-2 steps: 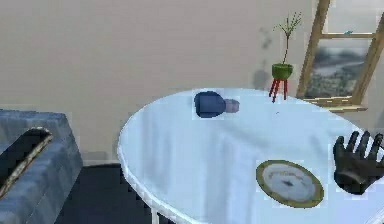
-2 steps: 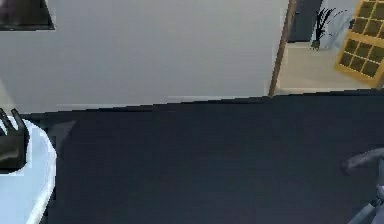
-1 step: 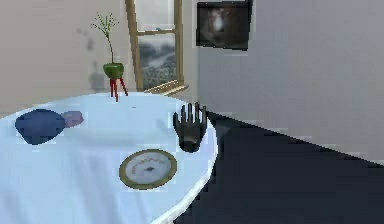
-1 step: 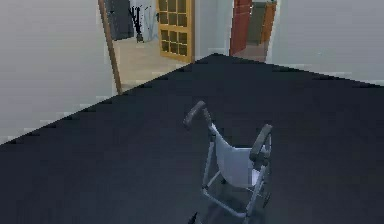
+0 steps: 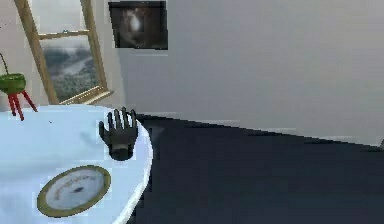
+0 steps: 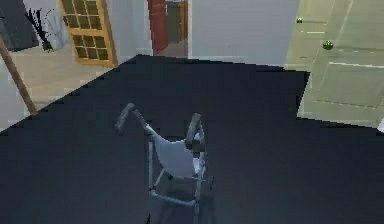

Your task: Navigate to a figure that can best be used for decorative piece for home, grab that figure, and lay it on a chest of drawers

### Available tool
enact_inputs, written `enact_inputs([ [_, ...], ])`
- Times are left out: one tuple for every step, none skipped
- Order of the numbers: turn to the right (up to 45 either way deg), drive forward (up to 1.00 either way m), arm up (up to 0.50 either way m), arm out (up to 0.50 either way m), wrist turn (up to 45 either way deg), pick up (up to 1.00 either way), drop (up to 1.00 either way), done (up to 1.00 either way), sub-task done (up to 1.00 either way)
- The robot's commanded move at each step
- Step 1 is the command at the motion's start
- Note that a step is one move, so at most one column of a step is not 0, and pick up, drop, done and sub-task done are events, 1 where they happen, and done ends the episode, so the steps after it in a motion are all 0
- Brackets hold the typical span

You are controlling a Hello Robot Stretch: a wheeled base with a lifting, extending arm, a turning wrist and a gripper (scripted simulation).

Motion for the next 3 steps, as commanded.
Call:
enact_inputs([
  [0.0, 0.4, 0.0, 0.0, 0.0, 0.0, 0.0, 0.0, 0.0],
  [-45.0, 0.0, 0.0, 0.0, 0.0, 0.0, 0.0, 0.0, 0.0],
  [-45.0, 0.0, 0.0, 0.0, 0.0, 0.0, 0.0, 0.0, 0.0],
])
